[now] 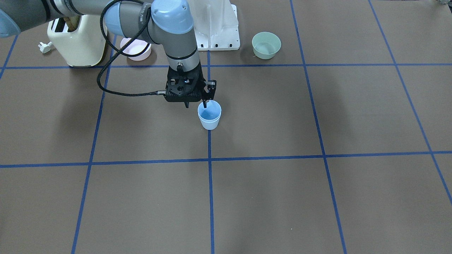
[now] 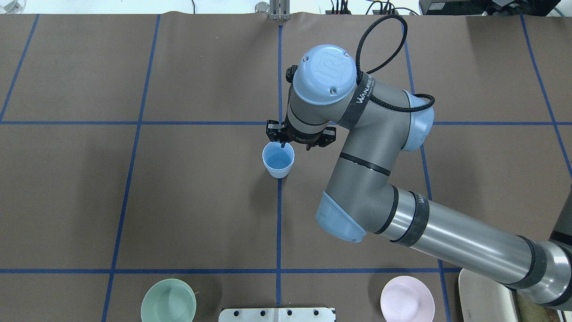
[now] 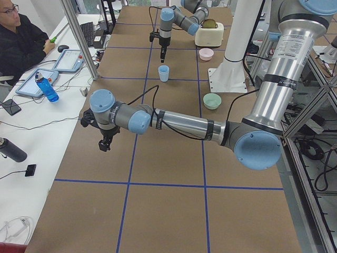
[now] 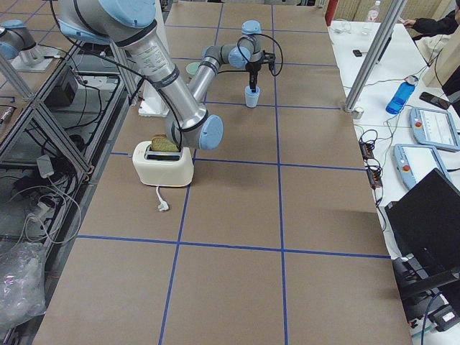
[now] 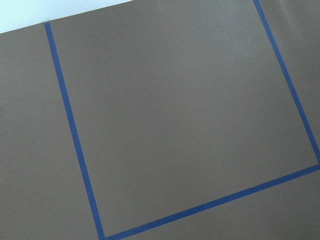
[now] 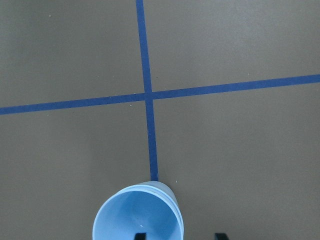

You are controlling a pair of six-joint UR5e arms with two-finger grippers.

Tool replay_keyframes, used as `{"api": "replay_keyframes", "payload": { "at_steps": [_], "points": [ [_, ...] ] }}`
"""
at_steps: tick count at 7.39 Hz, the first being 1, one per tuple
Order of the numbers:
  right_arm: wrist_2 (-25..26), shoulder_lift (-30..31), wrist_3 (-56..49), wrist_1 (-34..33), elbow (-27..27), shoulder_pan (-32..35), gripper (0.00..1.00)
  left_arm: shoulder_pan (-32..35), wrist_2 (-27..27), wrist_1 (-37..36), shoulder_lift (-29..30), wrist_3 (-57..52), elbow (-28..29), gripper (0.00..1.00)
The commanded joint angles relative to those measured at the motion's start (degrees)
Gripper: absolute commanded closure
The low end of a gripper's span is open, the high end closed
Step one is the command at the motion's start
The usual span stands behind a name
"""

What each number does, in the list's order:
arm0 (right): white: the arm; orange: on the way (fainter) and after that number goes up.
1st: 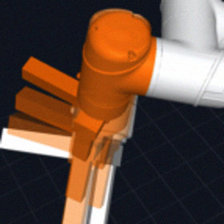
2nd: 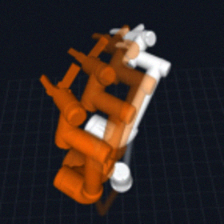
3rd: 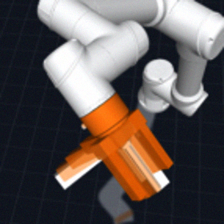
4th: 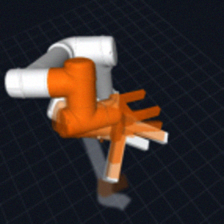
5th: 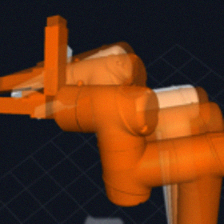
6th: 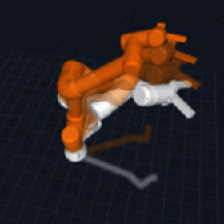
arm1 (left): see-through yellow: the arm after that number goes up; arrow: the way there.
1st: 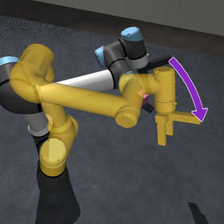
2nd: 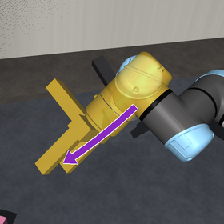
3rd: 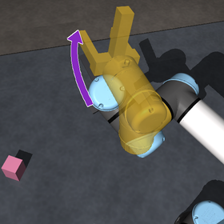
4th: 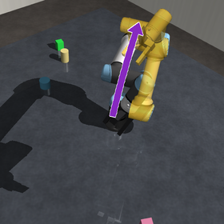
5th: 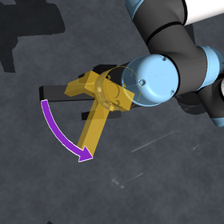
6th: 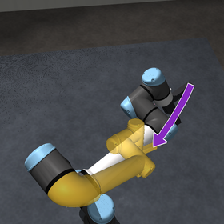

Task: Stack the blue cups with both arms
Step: 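Open the right gripper and lift it off the stacked cups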

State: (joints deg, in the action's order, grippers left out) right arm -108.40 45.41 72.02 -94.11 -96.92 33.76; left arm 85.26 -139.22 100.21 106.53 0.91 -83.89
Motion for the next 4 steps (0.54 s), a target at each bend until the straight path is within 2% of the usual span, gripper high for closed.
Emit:
{"api": "replay_keyframes", "payload": {
  "at_steps": [1, 4],
  "points": [
    [-4.4, 2.8, -5.5, -0.1, -0.7, 7.5, 0.00, 0.0, 0.0, 0.2, -0.3, 0.0, 0.0, 0.02],
    [-12.4, 11.3, -22.9, 0.3, -0.8, 21.0, 0.00, 0.0, -0.1, 0.3, -0.5, -0.2, 0.2, 0.02]
  ]
}}
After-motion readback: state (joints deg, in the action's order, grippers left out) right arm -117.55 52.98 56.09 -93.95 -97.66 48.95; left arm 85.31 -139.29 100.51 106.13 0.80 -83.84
